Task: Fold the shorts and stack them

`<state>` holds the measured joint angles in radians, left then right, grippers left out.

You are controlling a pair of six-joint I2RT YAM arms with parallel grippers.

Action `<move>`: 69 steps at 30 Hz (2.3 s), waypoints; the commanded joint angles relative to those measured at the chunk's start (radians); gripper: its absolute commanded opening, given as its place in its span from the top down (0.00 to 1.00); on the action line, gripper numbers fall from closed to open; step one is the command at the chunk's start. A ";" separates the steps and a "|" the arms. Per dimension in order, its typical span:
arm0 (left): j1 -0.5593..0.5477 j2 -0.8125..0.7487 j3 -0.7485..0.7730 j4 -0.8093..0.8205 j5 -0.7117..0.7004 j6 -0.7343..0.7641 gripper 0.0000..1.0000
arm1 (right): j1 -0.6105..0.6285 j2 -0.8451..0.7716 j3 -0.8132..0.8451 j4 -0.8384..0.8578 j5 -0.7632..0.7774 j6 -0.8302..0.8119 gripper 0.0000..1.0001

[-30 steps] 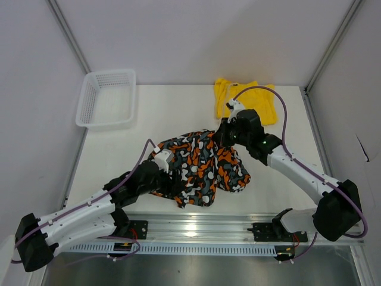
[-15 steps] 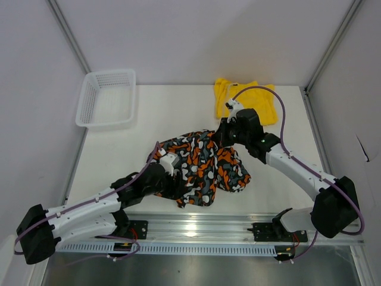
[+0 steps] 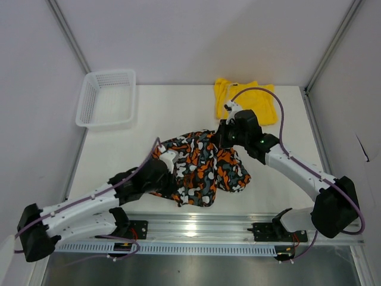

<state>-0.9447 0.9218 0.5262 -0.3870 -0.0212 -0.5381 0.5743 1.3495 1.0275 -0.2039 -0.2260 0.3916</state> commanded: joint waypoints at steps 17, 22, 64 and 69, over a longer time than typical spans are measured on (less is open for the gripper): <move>0.132 -0.188 0.684 -0.653 -0.894 0.046 1.00 | 0.717 -0.237 -0.227 0.052 0.487 0.112 0.40; 0.132 -0.333 0.557 -0.546 -0.882 0.112 1.00 | 0.580 -0.412 -0.380 0.074 0.413 0.210 0.30; 0.210 -0.139 0.566 -0.253 -0.668 0.371 0.99 | -0.164 -0.117 -0.162 0.051 -0.139 0.164 1.00; 0.333 0.050 0.664 -0.220 -0.455 0.402 1.00 | -0.346 -0.260 -0.277 0.049 -0.188 0.173 1.00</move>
<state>-0.6662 0.8921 1.1152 -0.6884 -0.6308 -0.2039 0.2859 1.1450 0.8047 -0.0902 -0.3763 0.5831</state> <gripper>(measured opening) 0.003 0.009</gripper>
